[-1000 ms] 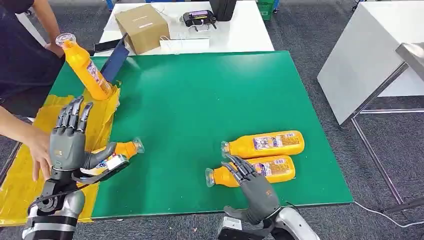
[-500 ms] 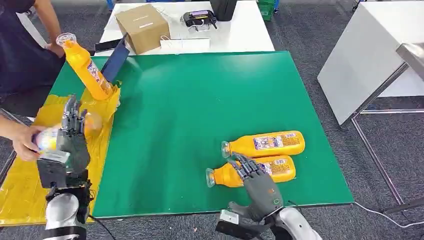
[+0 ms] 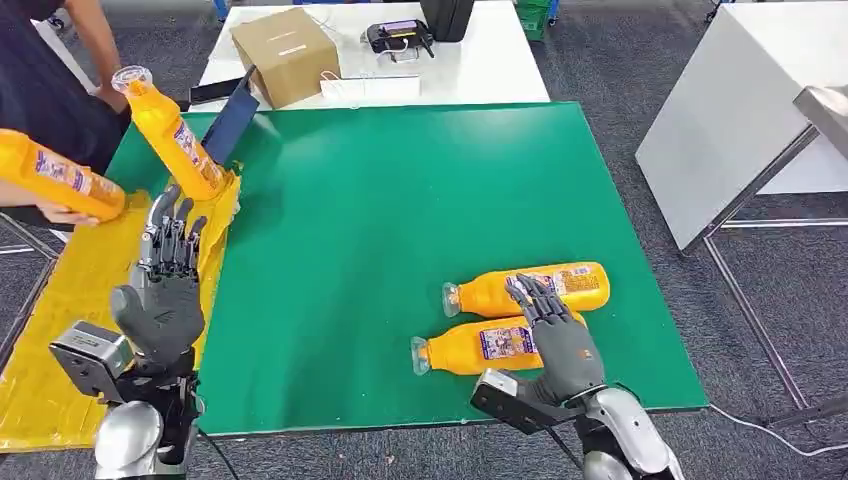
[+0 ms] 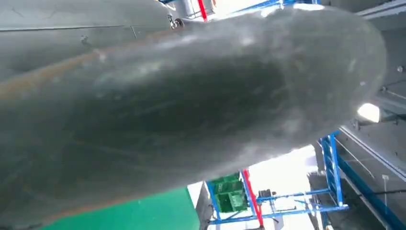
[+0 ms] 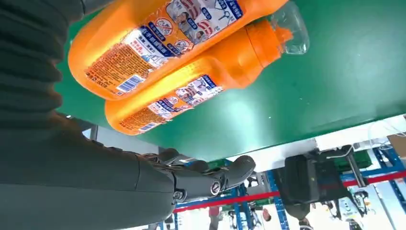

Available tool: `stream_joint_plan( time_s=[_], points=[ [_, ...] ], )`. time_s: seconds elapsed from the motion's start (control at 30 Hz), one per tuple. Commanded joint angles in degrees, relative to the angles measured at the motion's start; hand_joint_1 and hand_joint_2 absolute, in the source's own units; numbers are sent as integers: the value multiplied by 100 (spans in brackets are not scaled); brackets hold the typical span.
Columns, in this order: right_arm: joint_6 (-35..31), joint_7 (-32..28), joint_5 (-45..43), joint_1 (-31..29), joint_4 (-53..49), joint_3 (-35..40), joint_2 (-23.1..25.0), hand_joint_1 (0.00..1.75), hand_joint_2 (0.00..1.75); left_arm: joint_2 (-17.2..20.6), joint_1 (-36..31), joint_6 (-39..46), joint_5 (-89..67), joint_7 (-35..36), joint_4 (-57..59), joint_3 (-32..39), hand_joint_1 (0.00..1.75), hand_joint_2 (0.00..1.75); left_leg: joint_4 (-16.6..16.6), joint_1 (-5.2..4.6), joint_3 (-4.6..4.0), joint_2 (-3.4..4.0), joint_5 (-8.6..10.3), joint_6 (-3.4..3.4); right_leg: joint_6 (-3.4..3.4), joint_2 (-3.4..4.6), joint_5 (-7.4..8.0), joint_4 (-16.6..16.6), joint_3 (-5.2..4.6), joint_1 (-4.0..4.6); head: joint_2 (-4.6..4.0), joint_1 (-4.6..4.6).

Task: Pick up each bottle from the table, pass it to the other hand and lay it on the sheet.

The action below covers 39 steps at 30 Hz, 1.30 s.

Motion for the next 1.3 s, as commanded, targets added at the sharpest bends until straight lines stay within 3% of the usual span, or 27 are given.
stream_joint_plan(
  time_s=[0.03, 0.33, 0.77, 1.3],
  points=[
    [115, 75, -23, -14, 286, -501, -160, 0, 175, -4, -70, -4, -95, -42, 31, -297, 0, 0, -2, 3, 13, -12, -5, -2, -3, 8, -5, -6, 17, 0, 0, 0],
    [512, 19, 110, -215, 772, -850, -391, 0, 175, 70, -337, -149, 532, 111, 295, -363, 0, 0, -2, -2, 30, -15, -12, -3, -6, 16, -8, -10, 35, -9, 0, 0],
    [961, 83, -163, -154, 1165, 198, -999, 0, 175, 123, -387, -15, 500, -3, 375, -457, 0, 0, -2, 1, 42, -9, -20, -2, -6, 26, -12, -13, 49, -8, 0, 0],
    [991, 104, -132, -442, 1476, 442, -926, 0, 175, 121, -460, -40, 468, -58, 431, -561, 0, 0, -5, -2, 33, -7, -13, 1, -3, 18, -6, -12, 35, -9, 0, -2]
  ],
)
